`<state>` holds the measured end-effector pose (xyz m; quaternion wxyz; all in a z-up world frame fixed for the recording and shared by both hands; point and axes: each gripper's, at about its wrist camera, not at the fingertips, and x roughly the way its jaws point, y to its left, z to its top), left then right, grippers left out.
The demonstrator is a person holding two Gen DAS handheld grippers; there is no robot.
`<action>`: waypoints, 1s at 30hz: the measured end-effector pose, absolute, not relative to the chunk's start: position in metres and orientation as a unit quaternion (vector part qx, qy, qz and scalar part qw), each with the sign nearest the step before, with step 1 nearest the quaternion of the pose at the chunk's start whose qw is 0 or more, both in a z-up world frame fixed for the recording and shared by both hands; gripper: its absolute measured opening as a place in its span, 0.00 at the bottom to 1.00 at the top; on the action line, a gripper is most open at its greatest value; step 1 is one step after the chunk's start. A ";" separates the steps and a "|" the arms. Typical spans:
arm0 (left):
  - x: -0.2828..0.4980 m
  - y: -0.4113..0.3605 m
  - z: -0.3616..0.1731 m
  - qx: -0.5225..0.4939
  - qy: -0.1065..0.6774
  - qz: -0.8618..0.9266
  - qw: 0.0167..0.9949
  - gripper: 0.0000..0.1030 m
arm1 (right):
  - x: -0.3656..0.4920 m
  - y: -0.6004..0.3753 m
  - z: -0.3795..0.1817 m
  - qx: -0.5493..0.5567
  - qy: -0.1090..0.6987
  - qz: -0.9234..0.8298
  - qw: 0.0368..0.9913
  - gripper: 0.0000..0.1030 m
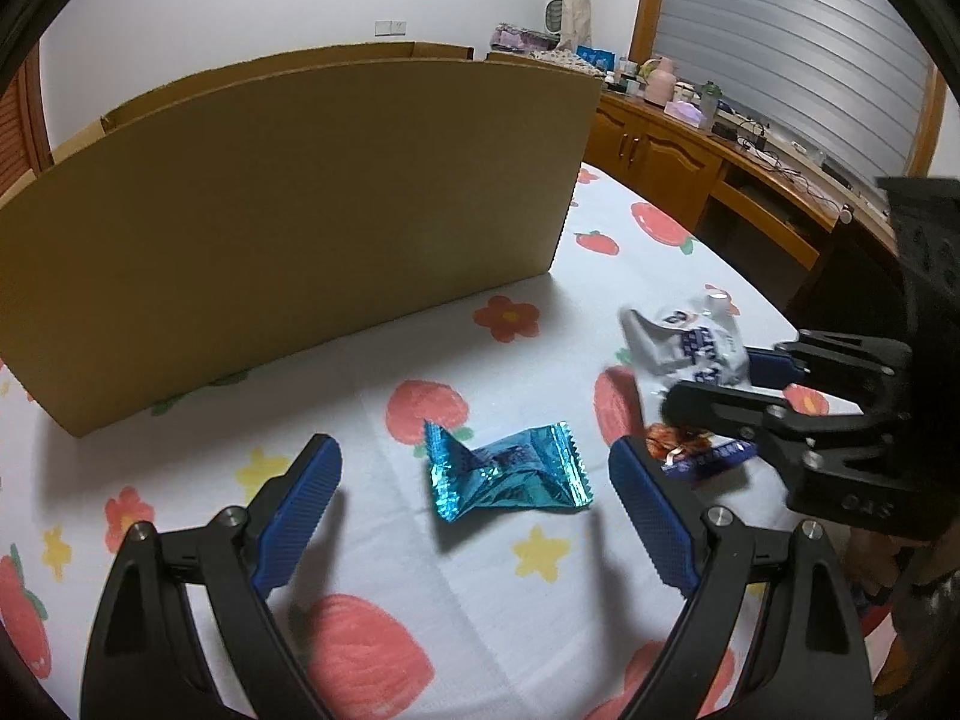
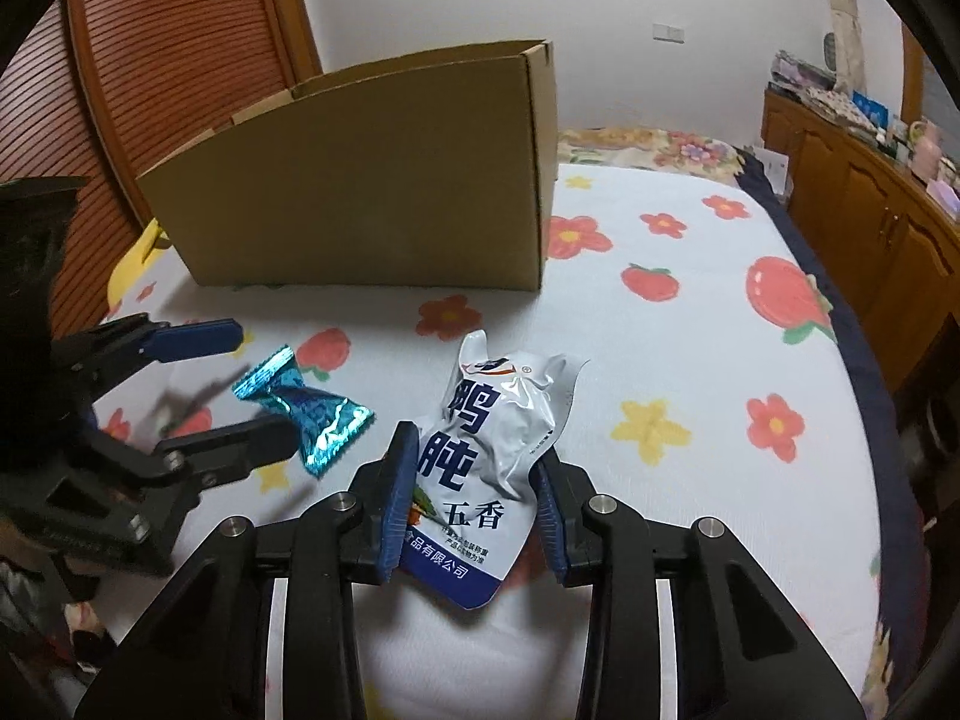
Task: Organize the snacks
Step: 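Grasp the blue-wrapped candy with the left tool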
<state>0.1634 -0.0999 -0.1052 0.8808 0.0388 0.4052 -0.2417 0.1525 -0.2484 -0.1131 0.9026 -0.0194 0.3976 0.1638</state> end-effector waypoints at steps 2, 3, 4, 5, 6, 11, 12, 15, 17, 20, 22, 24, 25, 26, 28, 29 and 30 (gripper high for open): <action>0.165 -0.103 -0.107 0.039 0.412 -0.241 0.878 0.88 | 0.149 -0.251 -0.112 -0.021 0.394 0.162 0.904 0.34; 0.166 -0.103 -0.107 0.039 0.412 -0.239 0.878 0.88 | 0.146 -0.253 -0.112 -0.022 0.392 0.161 0.905 0.34; 0.166 -0.103 -0.107 0.038 0.411 -0.237 0.879 0.88 | 0.145 -0.254 -0.112 -0.022 0.391 0.162 0.906 0.34; 0.166 -0.103 -0.107 0.037 0.411 -0.234 0.880 0.88 | 0.143 -0.255 -0.112 -0.022 0.390 0.163 0.906 0.35; 0.168 -0.104 -0.107 0.034 0.412 -0.233 0.880 0.87 | 0.141 -0.255 -0.113 -0.023 0.390 0.165 0.906 0.35; 0.175 -0.102 -0.109 0.018 0.425 -0.226 0.876 0.80 | 0.138 -0.258 -0.116 -0.022 0.388 0.170 0.905 0.35; 0.176 -0.101 -0.109 0.017 0.426 -0.222 0.877 0.78 | 0.139 -0.258 -0.116 -0.021 0.386 0.171 0.906 0.35; 0.178 -0.100 -0.111 0.013 0.433 -0.220 0.874 0.66 | 0.140 -0.258 -0.118 -0.021 0.388 0.173 0.905 0.35; 0.178 -0.100 -0.111 0.013 0.432 -0.217 0.875 0.61 | 0.141 -0.257 -0.119 -0.023 0.389 0.175 0.904 0.35; 0.175 -0.100 -0.110 0.014 0.431 -0.219 0.875 0.60 | 0.141 -0.257 -0.120 -0.024 0.387 0.174 0.905 0.35; 0.171 -0.100 -0.110 0.020 0.429 -0.217 0.877 0.60 | 0.140 -0.257 -0.120 -0.024 0.387 0.175 0.905 0.35; 0.168 -0.101 -0.111 0.029 0.425 -0.214 0.879 0.60 | 0.141 -0.258 -0.120 -0.022 0.386 0.174 0.906 0.35; 0.167 -0.101 -0.111 0.032 0.425 -0.213 0.879 0.60 | 0.141 -0.258 -0.120 -0.021 0.385 0.174 0.906 0.35; 0.166 -0.100 -0.111 0.032 0.425 -0.213 0.879 0.60 | 0.141 -0.258 -0.120 -0.021 0.385 0.173 0.906 0.35; 0.165 -0.100 -0.111 0.032 0.425 -0.212 0.879 0.60 | 0.140 -0.258 -0.120 -0.020 0.385 0.172 0.907 0.35; 0.165 -0.099 -0.111 0.033 0.425 -0.211 0.880 0.59 | 0.140 -0.257 -0.121 -0.021 0.385 0.172 0.907 0.35; 0.164 -0.099 -0.111 0.034 0.425 -0.210 0.880 0.59 | 0.140 -0.258 -0.120 -0.021 0.384 0.171 0.907 0.35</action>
